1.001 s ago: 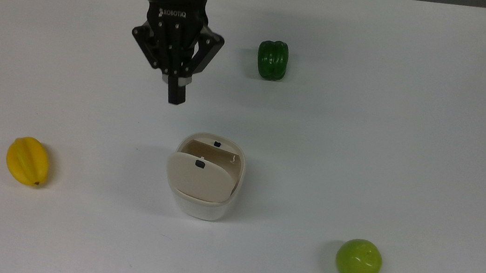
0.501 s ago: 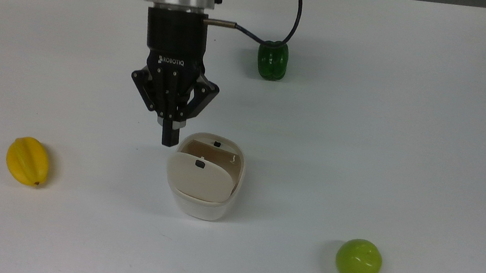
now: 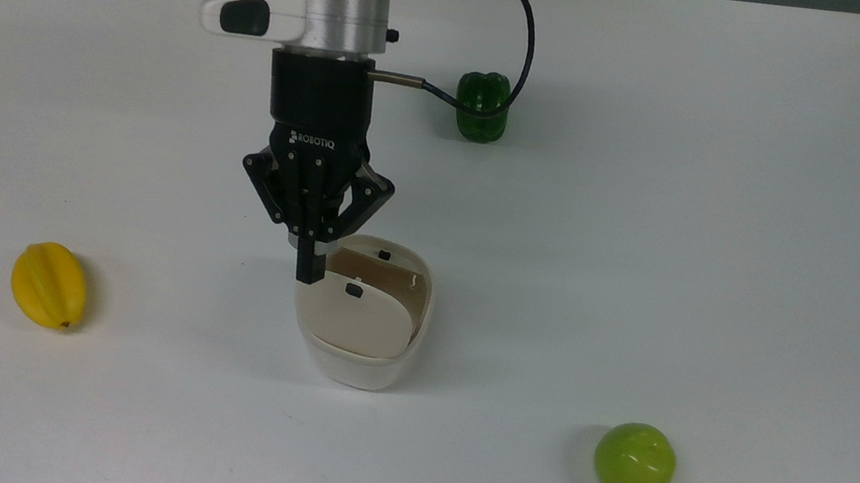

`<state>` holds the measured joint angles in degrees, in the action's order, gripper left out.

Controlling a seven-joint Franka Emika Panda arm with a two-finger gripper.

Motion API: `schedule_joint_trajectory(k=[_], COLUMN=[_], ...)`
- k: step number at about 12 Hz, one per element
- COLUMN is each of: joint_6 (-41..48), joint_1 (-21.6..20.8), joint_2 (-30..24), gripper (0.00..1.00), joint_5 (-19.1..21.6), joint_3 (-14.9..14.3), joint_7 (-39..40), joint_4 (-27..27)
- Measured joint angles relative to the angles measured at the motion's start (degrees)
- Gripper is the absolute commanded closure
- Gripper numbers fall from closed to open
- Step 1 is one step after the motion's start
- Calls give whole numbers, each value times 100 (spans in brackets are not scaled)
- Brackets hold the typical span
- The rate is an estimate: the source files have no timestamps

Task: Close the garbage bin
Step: 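Push the raised lid down onto the bin rim with the gripper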

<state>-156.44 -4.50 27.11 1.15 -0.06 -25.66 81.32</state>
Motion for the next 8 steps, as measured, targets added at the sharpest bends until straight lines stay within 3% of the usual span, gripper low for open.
schedule_joint_trajectory(k=[8], joint_6=[108], joint_1=[-33], joint_2=[194], gripper=[100], joint_5=[-19], joint_3=[-1], joint_7=[-6], joint_4=[5])
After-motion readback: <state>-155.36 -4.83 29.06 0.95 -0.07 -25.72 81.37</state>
